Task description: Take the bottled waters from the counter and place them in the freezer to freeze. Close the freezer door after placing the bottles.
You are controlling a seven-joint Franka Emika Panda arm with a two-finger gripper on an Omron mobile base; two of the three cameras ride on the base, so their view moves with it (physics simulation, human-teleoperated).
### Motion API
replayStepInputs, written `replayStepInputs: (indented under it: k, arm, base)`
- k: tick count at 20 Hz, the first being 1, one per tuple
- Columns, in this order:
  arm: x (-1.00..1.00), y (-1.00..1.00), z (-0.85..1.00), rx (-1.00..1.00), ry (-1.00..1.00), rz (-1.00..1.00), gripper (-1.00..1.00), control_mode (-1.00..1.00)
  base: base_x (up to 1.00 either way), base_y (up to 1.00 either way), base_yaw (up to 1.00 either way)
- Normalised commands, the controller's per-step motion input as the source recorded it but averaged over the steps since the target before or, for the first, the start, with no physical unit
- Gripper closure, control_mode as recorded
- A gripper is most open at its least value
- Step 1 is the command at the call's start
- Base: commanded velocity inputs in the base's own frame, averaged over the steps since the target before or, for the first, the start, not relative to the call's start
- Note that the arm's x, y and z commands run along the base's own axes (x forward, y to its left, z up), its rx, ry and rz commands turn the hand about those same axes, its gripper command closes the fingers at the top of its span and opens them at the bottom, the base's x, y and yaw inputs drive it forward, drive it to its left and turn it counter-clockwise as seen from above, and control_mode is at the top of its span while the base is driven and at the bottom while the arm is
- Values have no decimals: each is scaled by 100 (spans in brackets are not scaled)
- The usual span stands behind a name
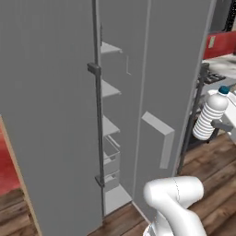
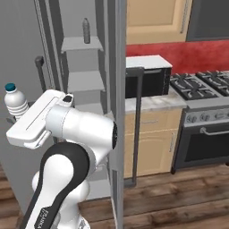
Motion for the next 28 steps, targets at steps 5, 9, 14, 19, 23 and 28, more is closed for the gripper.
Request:
replayStepInputs:
  k: [5, 9, 14, 19, 23, 28]
  arm:
    - [0, 0, 0, 0, 0, 0, 100, 100]
    - [0, 0, 0, 0, 0, 0, 100, 100]
    - [0, 0, 0, 0, 0, 0, 100, 100]
    - [0, 0, 0, 0, 0, 0, 100, 100]
    - [0, 0, 0, 0, 0, 0, 100, 100]
    - [0, 0, 0, 0, 0, 0, 100, 100]
  base:
    - [33, 32, -24]
    - [31, 31, -23]
    - [29, 33, -23]
    - [24, 41, -22]
    - [23, 41, -22]
    - [21, 38, -22]
